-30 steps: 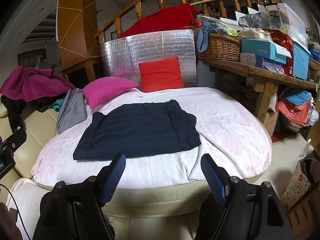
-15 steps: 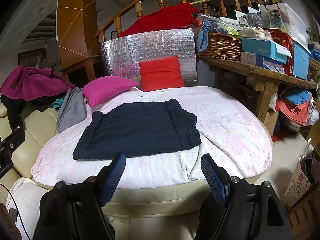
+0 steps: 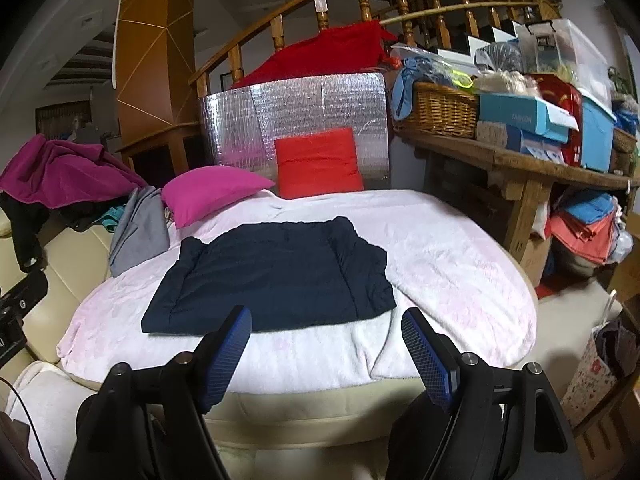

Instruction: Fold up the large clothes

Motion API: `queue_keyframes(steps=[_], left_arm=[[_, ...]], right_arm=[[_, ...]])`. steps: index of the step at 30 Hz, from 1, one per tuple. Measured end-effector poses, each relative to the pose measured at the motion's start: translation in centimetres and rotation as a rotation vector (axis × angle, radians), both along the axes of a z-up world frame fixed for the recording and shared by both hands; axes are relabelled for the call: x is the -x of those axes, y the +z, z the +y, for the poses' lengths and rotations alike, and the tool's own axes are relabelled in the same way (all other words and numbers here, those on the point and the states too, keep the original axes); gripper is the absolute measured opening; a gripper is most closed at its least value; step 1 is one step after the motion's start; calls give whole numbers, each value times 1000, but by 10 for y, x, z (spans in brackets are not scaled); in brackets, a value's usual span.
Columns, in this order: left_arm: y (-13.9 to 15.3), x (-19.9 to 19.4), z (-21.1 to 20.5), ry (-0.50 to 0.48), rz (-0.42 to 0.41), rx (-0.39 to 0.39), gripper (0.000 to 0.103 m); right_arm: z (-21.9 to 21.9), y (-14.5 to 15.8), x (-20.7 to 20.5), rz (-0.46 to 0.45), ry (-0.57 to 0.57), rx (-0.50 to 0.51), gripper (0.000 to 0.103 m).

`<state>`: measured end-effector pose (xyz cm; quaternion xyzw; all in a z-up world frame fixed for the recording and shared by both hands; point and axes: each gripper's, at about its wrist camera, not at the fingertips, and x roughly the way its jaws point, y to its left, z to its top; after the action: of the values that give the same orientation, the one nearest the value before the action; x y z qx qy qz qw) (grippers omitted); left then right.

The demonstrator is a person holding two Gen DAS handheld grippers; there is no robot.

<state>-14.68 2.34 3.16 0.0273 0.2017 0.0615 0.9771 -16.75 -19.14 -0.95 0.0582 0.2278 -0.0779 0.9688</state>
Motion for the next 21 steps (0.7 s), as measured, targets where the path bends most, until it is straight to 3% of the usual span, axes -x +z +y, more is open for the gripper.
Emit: queue_keyframes(steps=[13, 21], left_arm=[[4, -3, 3, -20, -15, -6, 100], [2, -29, 2, -79, 44, 29, 100]], right_arm=[[10, 5, -14, 9, 14, 21, 80], [6, 4, -37, 23, 7, 18, 80]])
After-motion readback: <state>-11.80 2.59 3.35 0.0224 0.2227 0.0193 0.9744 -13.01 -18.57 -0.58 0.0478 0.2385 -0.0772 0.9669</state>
